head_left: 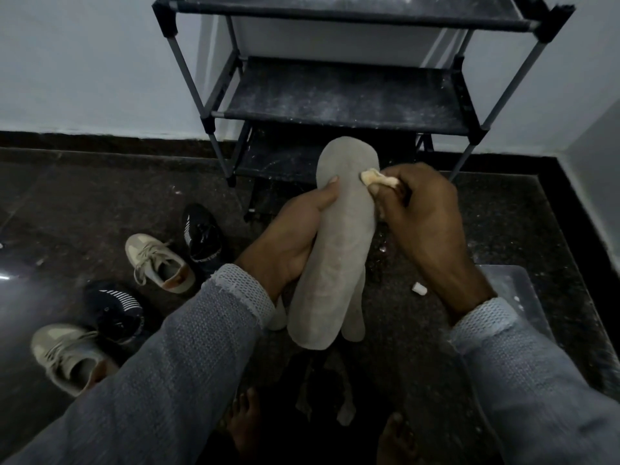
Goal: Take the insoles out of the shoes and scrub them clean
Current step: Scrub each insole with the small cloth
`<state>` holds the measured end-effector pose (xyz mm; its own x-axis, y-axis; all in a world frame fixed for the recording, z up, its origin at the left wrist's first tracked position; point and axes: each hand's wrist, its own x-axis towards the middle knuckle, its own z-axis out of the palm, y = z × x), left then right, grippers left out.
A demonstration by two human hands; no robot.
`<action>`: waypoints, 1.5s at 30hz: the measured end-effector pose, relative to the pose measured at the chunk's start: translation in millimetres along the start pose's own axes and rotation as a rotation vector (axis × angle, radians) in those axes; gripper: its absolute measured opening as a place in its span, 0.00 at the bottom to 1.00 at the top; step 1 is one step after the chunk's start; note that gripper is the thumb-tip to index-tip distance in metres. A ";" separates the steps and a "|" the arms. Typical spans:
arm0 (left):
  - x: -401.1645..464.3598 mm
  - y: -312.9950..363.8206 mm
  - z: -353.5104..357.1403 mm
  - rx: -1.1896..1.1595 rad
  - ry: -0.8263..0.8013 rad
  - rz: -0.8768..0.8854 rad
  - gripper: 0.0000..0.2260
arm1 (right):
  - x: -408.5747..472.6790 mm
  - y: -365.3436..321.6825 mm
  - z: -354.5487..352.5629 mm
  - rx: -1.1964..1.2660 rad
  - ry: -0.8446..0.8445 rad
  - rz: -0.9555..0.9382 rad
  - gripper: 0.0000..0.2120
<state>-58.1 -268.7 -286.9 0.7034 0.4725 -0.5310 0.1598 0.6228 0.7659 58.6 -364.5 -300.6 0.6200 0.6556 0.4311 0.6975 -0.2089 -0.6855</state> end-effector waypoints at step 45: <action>-1.4 -2.1 -1.1 -0.044 -0.010 -0.029 0.20 | -1.7 -2.0 4.8 0.237 -0.360 0.154 0.06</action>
<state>-60.1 -270.0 -288.2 0.7060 0.4476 -0.5489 0.1496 0.6632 0.7333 54.4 -361.8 -302.8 0.5163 0.8491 0.1115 0.4798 -0.1789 -0.8590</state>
